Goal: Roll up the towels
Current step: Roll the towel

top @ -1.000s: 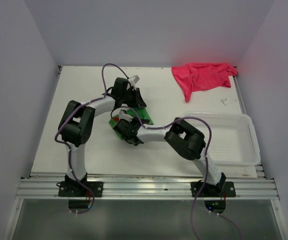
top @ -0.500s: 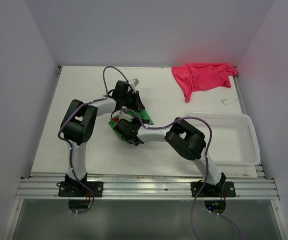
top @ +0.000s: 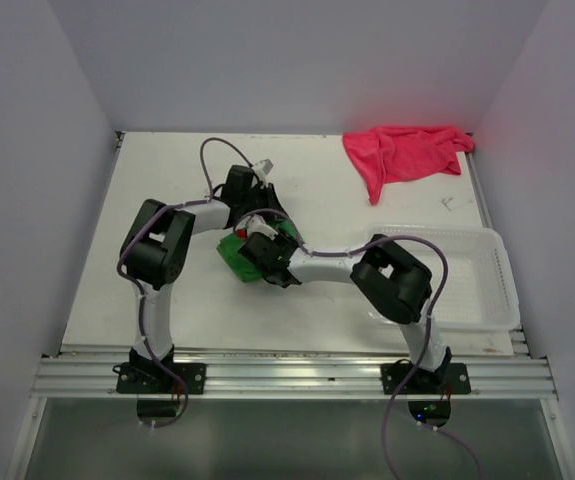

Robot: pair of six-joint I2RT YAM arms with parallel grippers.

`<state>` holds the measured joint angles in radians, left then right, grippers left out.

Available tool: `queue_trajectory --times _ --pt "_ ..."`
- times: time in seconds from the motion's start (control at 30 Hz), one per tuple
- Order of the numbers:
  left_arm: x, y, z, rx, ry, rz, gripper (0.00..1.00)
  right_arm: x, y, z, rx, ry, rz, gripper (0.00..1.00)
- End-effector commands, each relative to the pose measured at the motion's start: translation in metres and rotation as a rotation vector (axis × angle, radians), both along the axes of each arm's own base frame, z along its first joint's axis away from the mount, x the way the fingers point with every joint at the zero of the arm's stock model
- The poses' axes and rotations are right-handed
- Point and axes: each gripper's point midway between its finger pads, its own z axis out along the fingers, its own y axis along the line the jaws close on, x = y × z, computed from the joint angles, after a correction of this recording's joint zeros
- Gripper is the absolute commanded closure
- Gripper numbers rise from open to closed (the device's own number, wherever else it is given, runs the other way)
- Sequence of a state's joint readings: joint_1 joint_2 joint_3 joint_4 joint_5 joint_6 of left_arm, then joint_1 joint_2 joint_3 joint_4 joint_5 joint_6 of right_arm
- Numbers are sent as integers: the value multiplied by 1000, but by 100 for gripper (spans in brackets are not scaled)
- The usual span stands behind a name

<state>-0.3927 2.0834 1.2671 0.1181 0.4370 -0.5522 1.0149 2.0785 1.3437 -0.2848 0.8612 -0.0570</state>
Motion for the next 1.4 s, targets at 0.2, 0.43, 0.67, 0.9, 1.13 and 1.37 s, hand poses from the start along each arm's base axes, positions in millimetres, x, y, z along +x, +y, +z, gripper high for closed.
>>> queue_trajectory --times 0.2,0.43,0.67,0.9,1.13,1.37 --pt "-9 17 -42 62 70 53 86 10 12 62 477 -70 -82 53" --pt "-11 18 -37 61 55 52 86 9 9 64 791 80 -130 52" --pt "-11 20 -33 70 41 58 87 27 2 61 1136 253 -210 52" --pt "-10 22 -27 73 25 60 87 28 4 45 1306 390 -259 54" --pt "-11 25 -26 85 21 76 87 20 6 20 1304 467 -290 57" --pt "-11 26 -23 83 12 83 87 15 -3 -10 1229 493 -332 57"
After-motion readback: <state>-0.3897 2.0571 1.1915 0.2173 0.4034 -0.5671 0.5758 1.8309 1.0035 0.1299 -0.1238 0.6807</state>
